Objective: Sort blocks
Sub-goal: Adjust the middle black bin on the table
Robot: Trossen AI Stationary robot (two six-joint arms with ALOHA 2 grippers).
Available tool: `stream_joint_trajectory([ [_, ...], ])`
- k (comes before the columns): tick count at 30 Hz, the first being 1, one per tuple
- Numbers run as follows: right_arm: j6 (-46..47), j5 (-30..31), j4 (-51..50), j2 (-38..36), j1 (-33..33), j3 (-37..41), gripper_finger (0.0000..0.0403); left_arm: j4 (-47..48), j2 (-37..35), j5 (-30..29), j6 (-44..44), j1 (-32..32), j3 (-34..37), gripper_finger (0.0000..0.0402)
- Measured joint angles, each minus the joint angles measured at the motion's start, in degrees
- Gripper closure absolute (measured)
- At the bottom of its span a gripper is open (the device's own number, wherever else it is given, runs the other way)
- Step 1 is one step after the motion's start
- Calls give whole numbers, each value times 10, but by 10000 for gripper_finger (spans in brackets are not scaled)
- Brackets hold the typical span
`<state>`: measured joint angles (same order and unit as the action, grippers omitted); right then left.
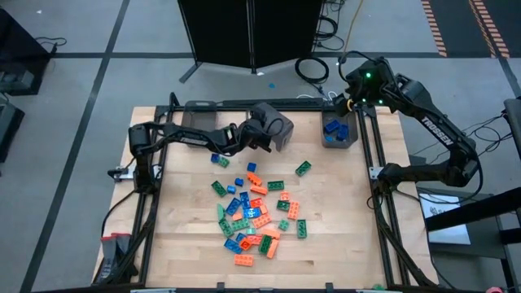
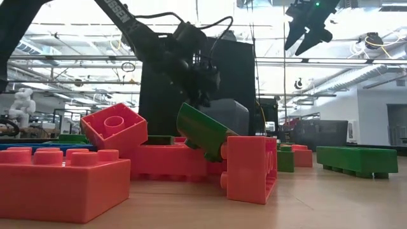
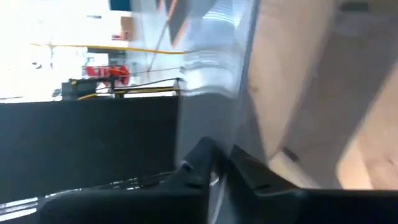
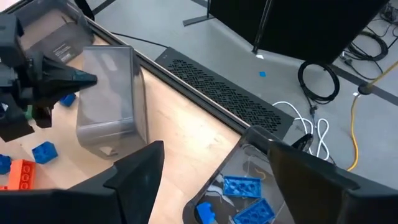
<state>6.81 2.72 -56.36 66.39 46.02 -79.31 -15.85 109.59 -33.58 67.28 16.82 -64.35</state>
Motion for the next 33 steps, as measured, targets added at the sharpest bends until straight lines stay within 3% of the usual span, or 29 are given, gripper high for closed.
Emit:
stream_joint_trajectory([
  [7, 6, -1, 0, 0, 0, 0, 130, 61, -14, -55, -81, -1, -50, 398],
  [12, 7, -1, 0, 0, 0, 0, 133, 207, -20, -8, -214, -3, -125, 399],
  [17, 8, -1, -1, 0, 0, 0, 134, 340, -22, 53, -290, 15, -180, 400],
  [26, 13, -1, -1, 0, 0, 0, 134, 496, -22, 119, -313, 66, -254, 401],
  [29, 13, -1, -1, 0, 0, 0, 134, 497, -22, 146, -297, 84, -265, 401],
  [33, 13, -1, -1, 0, 0, 0, 134, 501, -22, 224, -292, 106, -269, 401],
])
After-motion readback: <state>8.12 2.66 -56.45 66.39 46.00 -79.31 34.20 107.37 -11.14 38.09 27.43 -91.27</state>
